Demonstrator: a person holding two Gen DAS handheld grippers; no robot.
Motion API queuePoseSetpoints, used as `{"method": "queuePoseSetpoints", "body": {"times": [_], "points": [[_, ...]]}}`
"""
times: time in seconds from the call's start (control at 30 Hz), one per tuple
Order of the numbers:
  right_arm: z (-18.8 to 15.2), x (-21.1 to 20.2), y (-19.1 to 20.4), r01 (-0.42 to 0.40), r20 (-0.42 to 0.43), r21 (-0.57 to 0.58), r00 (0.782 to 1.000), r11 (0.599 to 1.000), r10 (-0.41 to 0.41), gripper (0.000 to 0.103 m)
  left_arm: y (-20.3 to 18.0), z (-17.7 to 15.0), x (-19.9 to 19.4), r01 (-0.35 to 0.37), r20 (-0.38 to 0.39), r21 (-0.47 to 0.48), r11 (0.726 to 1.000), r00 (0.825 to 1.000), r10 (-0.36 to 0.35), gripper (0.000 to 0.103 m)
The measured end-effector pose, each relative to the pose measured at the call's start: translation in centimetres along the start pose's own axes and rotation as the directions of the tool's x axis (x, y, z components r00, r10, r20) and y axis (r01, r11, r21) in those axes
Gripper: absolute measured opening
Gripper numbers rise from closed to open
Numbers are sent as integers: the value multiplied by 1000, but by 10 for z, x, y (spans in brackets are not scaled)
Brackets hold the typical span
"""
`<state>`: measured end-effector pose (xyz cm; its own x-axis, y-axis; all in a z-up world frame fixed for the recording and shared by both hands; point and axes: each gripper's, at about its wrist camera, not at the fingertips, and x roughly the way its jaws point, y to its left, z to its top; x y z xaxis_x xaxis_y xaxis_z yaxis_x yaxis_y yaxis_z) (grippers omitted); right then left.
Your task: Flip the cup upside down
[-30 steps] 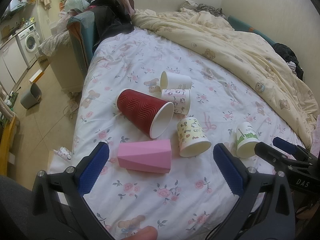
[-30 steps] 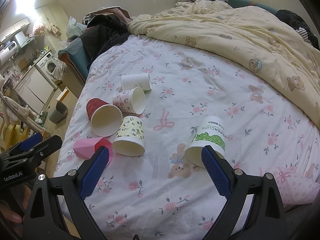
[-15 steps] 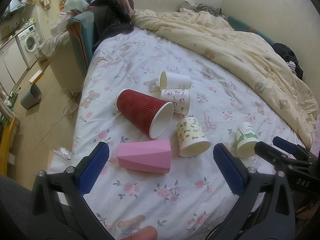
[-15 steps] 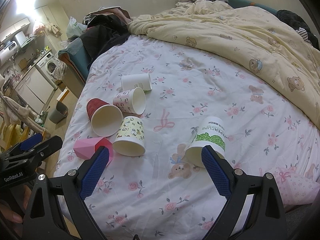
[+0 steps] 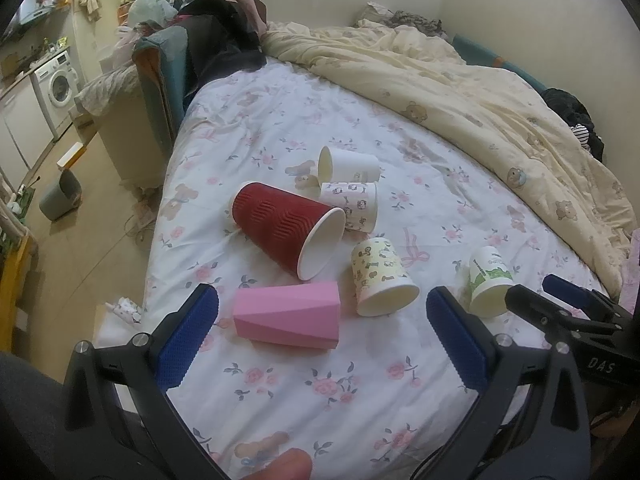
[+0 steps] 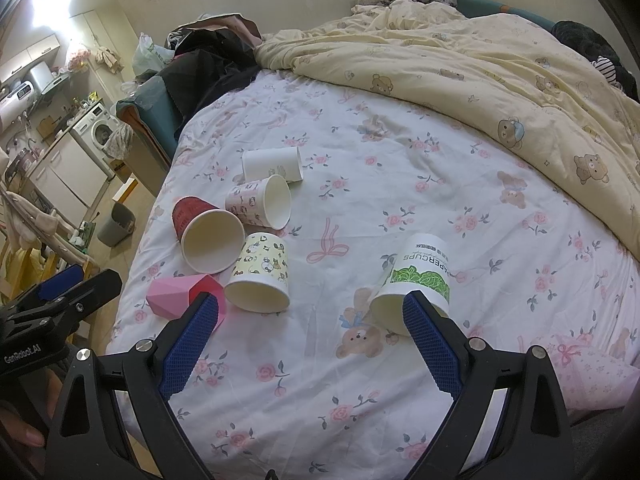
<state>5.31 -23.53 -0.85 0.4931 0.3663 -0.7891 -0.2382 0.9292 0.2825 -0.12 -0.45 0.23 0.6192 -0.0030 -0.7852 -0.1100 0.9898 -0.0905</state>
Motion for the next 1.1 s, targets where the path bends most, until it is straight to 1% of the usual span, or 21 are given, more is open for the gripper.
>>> {"method": "queuePoseSetpoints", "body": {"times": [1.1], "points": [[0,-1,1,0,-2,-6,1000,1000,0,96,1,0,-1,10,-6,-7,1000,1000,-11,103]]}}
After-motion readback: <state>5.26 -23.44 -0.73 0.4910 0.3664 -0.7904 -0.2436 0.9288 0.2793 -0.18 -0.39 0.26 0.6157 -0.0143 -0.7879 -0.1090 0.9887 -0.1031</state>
